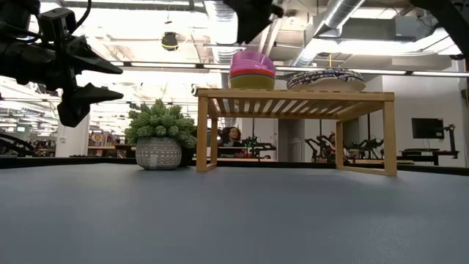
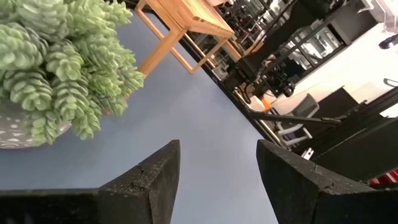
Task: Place and stack bowls onto a shelf
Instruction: Stack the violet bowl on top of the orange bowl on the shelf, then return to Home Position
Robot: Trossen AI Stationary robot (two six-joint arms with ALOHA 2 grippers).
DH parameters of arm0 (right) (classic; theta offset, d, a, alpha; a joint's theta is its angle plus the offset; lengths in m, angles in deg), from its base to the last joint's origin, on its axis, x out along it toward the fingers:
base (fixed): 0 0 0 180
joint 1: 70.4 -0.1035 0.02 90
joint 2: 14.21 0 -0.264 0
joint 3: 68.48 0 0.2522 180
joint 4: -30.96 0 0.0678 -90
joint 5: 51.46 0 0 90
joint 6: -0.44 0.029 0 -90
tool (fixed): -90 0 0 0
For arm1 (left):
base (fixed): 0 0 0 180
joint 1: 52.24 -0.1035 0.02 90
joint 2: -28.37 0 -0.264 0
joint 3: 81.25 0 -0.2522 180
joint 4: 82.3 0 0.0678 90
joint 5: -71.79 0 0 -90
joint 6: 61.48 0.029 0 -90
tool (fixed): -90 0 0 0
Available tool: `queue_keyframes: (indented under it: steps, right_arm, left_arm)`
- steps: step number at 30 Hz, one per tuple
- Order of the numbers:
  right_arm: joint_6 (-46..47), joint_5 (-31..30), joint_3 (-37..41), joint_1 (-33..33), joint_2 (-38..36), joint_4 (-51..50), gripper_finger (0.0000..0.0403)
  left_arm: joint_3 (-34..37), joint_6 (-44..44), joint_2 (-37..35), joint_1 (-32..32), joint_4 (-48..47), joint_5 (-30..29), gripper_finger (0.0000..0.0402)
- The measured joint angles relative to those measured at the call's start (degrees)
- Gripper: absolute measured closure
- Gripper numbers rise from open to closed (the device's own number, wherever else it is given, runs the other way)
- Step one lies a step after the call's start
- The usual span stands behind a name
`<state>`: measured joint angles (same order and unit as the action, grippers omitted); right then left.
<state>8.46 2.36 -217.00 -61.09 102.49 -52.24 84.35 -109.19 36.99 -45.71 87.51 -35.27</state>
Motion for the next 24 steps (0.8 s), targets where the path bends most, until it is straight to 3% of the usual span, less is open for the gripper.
queue_keyframes:
  steps: [8, 24]
  right_arm:
    - [-3.3, -2.8, 0.2, -1.5, 5.4, -1.7, 0.0256]
    - [-2.3, -7.7, -0.2, -3.8, 2.4, 0.9, 0.0269]
  left_arm:
    - [0.0, 0.1, 0.0, 0.0, 0.1, -0.3, 0.0205]
    - [0.0, 1.0, 0.0, 0.0, 0.2, -0.1, 0.0205]
